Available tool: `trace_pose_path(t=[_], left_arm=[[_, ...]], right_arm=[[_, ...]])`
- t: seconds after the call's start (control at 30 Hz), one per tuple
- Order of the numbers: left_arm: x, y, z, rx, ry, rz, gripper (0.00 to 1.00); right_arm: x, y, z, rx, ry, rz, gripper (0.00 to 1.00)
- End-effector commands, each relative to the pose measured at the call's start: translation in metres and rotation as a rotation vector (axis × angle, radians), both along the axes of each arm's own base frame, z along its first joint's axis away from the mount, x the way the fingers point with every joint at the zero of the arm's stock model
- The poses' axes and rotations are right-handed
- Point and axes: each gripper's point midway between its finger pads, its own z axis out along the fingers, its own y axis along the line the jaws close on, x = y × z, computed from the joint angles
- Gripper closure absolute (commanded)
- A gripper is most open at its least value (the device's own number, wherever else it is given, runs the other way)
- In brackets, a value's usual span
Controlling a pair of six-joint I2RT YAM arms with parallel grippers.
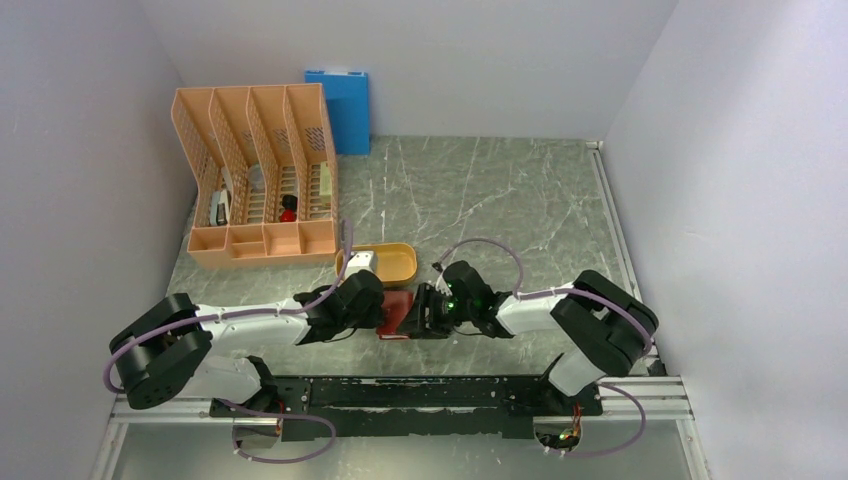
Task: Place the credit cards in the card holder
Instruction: Pick up the card holder from the center of the board.
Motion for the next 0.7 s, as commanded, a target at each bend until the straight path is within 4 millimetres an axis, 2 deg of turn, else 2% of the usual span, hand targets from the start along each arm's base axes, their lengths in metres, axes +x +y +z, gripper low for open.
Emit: trace_pose_path(t=[0.0,0.17,0.43,0.57,0.67], left_arm=[[-0.012,0.021,-0.026,0.079,0.054,0.015,0.95],[-0.016,0.016,-0.028,0.052,0.067,0.004,0.95],[-0.02,0.012,-0.029,0.019,0.084,-0.006,0.95],[-0.02,0.012,-0.022,0.009,0.079,-0.004,0.95],[-0.016,0.012,-0.004,0.0,0.058,0.011,0.93]], right_arm=[[0.006,-0.004,-0.015,-0.005,0.068,-0.115,0.45],[0.012,-0.002,-0.021,0.008,0.092,-0.167,0.49],[0.014,0.013,-0.017,0.05,0.084,-0.152,0.59],[0.013,0.014,-0.01,0.056,0.049,-0.136,0.83],[0.013,0.007,0.002,0.023,-0.013,-0.114,0.98]])
